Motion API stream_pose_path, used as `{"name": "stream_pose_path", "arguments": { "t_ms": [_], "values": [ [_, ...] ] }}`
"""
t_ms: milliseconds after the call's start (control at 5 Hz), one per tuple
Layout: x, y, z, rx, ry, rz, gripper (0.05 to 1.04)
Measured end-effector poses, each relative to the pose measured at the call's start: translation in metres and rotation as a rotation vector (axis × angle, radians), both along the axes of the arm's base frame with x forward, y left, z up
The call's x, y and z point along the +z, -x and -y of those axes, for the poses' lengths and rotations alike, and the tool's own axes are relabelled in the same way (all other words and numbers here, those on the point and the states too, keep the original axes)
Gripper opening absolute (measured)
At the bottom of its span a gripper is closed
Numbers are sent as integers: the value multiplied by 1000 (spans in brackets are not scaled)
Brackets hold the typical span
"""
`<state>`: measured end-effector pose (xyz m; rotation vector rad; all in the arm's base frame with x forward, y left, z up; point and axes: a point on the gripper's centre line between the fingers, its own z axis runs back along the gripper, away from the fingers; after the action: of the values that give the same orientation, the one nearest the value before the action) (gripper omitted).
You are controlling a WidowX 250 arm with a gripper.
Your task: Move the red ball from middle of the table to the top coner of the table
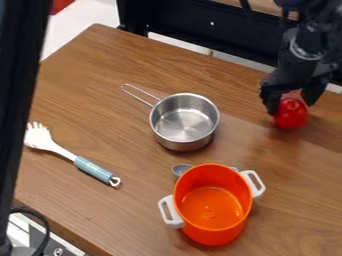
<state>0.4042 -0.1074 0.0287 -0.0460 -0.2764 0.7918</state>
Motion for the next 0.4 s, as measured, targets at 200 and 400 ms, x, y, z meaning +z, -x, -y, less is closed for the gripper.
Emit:
{"name": "stream_pose_path", "arguments": {
  "t_ms": [200, 400],
  "values": [
    [8, 5, -7, 24, 21, 40, 997],
    [18, 18, -22, 35, 31, 70, 997]
  ]
}}
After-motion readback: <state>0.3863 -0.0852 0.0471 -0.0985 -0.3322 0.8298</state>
